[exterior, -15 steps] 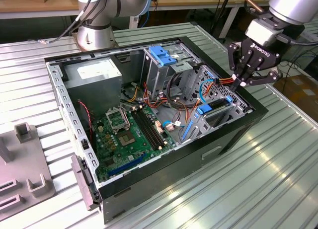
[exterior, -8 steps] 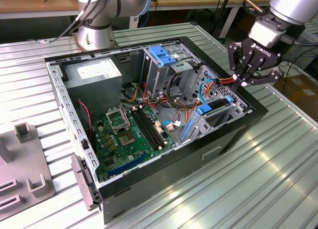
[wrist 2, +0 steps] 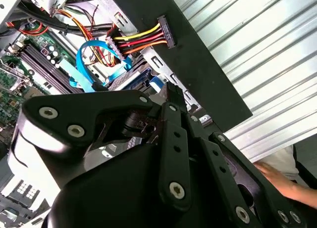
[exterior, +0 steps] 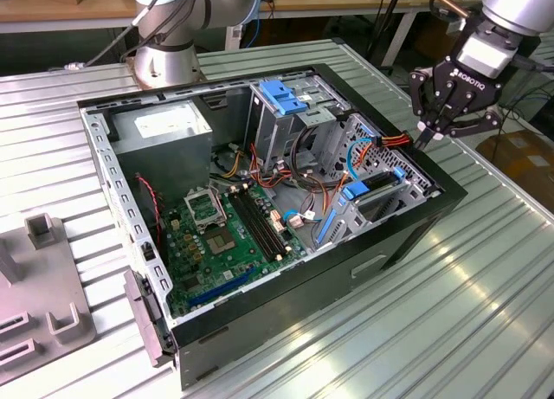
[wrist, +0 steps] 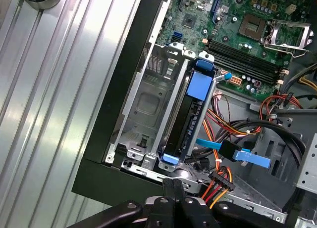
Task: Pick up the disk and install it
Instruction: 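Insert the first disk wire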
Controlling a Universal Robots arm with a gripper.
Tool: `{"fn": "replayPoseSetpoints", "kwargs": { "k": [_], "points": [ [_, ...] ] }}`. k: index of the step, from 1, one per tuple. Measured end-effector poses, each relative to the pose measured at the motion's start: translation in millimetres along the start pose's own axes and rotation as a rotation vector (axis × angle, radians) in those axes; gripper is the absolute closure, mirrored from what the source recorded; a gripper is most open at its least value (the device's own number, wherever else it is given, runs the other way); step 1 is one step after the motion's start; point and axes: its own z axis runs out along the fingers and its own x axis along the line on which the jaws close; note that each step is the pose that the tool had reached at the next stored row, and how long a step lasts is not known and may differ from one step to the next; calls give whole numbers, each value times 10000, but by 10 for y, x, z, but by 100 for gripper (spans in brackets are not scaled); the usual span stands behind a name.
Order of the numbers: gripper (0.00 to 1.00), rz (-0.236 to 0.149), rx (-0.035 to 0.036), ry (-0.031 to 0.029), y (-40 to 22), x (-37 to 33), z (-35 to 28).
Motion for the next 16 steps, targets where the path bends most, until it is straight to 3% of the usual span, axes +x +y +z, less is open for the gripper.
{"fn": "replayPoseSetpoints", "kwargs": {
  "k": [16],
  "points": [
    [90,-117,-2,3,-5,-2,-1]
  ]
}}
